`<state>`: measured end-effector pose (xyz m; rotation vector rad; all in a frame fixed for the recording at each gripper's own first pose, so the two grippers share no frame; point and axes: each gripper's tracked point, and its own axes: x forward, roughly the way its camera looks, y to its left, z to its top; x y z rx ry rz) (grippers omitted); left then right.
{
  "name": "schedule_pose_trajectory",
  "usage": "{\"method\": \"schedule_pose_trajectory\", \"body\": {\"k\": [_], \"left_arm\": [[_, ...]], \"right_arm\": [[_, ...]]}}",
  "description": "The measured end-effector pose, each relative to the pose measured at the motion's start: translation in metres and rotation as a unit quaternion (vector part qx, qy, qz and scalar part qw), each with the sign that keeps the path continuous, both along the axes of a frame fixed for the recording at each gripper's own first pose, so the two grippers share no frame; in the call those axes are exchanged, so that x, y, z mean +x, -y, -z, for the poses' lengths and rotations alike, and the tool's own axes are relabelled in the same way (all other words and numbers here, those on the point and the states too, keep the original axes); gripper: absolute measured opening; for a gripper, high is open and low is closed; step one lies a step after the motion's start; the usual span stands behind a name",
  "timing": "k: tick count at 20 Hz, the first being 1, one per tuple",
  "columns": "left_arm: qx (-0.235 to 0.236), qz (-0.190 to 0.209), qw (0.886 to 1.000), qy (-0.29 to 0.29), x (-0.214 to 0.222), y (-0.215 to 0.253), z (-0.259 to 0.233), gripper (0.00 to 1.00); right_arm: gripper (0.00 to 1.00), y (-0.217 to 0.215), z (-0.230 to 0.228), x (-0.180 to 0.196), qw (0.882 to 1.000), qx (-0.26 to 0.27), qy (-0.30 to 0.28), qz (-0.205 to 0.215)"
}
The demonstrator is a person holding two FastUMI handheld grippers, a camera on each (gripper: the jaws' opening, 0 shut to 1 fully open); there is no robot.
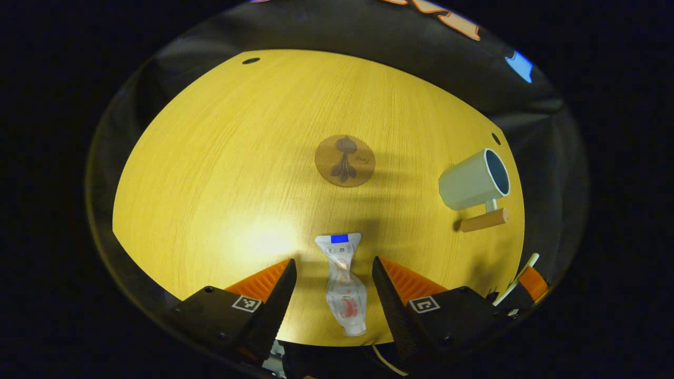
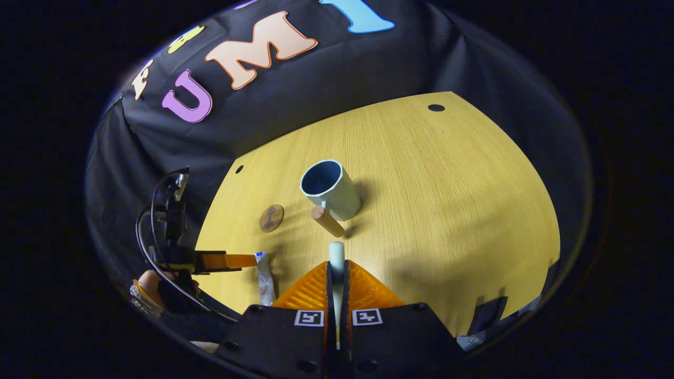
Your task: Put the toothbrush and toothpaste on the desktop into the cup, then pick up the cup and place it on the coaster on the desktop.
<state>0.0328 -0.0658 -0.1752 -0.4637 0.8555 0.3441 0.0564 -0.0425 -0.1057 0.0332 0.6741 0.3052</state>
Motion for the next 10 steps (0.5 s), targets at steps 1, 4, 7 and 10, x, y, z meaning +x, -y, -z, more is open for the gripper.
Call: {"method": "schedule_pose_trajectory", "body": {"k": [1, 4, 7, 10], "left_arm": [[-0.009, -0.003, 1.0, -0.007, 0.003, 0.005, 0.006, 0.86], [-0.004, -0.003, 0.999, -0.048, 0.003, 0.008, 0.023, 0.86], [-0.002, -0.017, 0.998, -0.067, 0.007, 0.008, 0.031, 0.75], [0.014, -0.024, 0.996, -0.085, 0.009, 0.001, 0.034, 0.71]], "right_arm": [[0.05, 0.003, 0.0, 0.0, 1.0, 0.001, -0.001, -0.003], [0.06, 0.013, -0.003, 0.006, 1.0, 0.008, -0.002, -0.007], [0.05, 0.021, -0.01, 0.012, 1.0, 0.012, 0.006, -0.013], [0.05, 0.025, -0.011, 0.012, 1.0, 0.015, 0.005, -0.019]]}}
